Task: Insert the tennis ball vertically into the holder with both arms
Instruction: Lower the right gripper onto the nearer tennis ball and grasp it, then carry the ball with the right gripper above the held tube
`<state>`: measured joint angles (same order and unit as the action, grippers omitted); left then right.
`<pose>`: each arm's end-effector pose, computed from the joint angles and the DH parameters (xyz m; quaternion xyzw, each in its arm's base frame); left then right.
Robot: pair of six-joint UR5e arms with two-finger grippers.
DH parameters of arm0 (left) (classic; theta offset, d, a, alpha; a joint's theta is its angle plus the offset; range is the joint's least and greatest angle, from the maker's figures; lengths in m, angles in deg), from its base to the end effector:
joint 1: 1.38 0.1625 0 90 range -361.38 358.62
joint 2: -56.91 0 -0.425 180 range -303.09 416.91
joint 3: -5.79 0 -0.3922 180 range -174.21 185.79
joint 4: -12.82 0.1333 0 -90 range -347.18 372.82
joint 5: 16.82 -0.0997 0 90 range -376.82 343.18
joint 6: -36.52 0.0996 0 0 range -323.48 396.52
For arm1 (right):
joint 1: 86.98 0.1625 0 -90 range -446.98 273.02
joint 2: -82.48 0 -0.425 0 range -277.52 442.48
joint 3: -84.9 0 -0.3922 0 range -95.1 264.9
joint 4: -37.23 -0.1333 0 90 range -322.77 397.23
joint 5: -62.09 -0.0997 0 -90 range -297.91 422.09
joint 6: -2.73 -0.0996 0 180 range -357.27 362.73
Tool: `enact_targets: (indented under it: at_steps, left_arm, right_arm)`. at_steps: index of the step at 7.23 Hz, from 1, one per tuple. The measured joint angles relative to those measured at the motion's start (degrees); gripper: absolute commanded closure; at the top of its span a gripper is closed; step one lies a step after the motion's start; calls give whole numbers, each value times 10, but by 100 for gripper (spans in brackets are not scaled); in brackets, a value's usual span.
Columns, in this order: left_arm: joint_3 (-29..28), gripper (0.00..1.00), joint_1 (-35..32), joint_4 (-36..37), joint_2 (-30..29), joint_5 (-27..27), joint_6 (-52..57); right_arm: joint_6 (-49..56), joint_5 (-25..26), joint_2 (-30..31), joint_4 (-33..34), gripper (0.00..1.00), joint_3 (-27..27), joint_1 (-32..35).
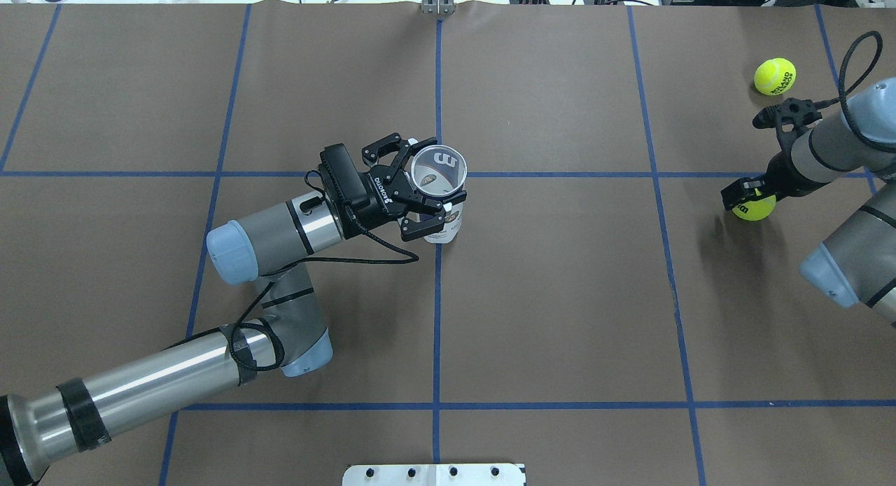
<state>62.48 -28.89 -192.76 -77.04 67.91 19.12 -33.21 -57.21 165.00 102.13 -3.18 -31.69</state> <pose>0.5564 -0.4504 0.2570 0.6964 0.5561 0.1354 0.4330 -0.2583 -0.5214 0.5698 0.0677 -0.3469 -0.0568 0.9337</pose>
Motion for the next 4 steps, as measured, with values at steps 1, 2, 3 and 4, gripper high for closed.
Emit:
enact_targets:
  at_steps: [1, 2, 3, 4]
  left_arm:
    - [0, 1, 0, 0, 0, 0, 0]
    - [0, 1, 0, 0, 0, 0, 0]
    - [0, 1, 0, 0, 0, 0, 0]
    - [0, 1, 0, 0, 0, 0, 0]
  right_arm:
    - [0, -3, 0, 0, 93, -2, 0]
    - [0, -7, -1, 2, 95, -10, 0]
    - [-1, -15, -8, 6, 96, -21, 1]
    - [-11, -29, -27, 14, 96, -28, 2]
